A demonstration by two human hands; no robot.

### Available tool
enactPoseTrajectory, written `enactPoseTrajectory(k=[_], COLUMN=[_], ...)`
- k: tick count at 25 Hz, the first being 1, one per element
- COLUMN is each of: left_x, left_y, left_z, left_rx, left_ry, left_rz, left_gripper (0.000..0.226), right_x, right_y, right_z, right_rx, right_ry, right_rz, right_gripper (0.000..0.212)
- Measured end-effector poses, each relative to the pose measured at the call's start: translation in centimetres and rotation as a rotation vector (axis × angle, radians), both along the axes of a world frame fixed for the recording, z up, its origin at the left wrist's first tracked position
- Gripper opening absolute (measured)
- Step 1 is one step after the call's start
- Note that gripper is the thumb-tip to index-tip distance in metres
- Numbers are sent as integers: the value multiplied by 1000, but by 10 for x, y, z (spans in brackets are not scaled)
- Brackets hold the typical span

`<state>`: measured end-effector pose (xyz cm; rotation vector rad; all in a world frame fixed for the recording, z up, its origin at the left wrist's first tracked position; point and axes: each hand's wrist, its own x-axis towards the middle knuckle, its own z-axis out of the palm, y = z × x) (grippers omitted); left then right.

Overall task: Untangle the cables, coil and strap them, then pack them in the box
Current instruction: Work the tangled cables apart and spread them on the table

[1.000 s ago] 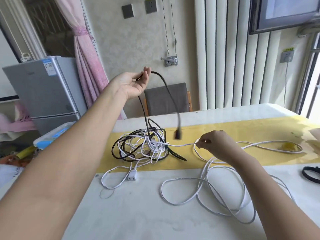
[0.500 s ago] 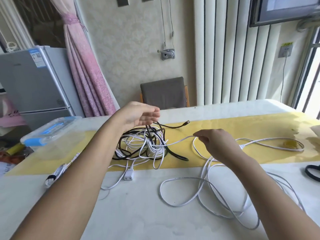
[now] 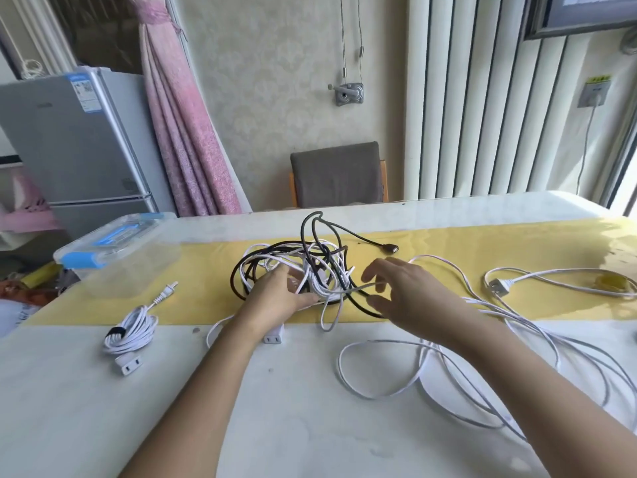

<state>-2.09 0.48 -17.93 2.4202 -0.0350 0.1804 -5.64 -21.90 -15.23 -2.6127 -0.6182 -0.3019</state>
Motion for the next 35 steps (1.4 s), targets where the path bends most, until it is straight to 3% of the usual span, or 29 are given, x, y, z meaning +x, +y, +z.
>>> enactPoseTrajectory(k=[4,8,11,13,17,21,25,28,30,32,35], left_x=[-5,-12,-23,-23,-21,-22,-23,-25,-28,-31,-32], left_y=[-1,-21,-30,-34,-44,-44,-52,-56,-57,-58,-56], left_z=[2,0,12,12,3,5,14,19,21,23,28], left_rx=[-73,-138,-645,-967,-1154,-1131,-1143,-1131,-1089,-1003,-903], left_ry=[-22,-50,256,289,190,118,-13,-54,-87,-136,-180], left_rz=[-186,-237,-430,-382,-252,-282,-274,-256,-258,-255,-267], left_gripper=[6,9,25,29,18,16,20,24,22,20,21], right_x=[-7,-7,-1,5,10,7,4,3,-2,-7,-4], right_y=[19,24,21,15,11,14,13,15,17,20,25], right_z=[-10,-15,-15,-15,-16,-16,-3,2,6,6,5], right_rx=[12,61,136,152,141,192,699,850,879,811,644], right_ry=[-33,-61,-130,-152,-66,-30,237,410,509,495,209], right_rz=[52,17,-54,-115,-80,-32,14,-10,48,52,-62], right_gripper=[26,27,22,22,21,18,23,27,14,32,28])
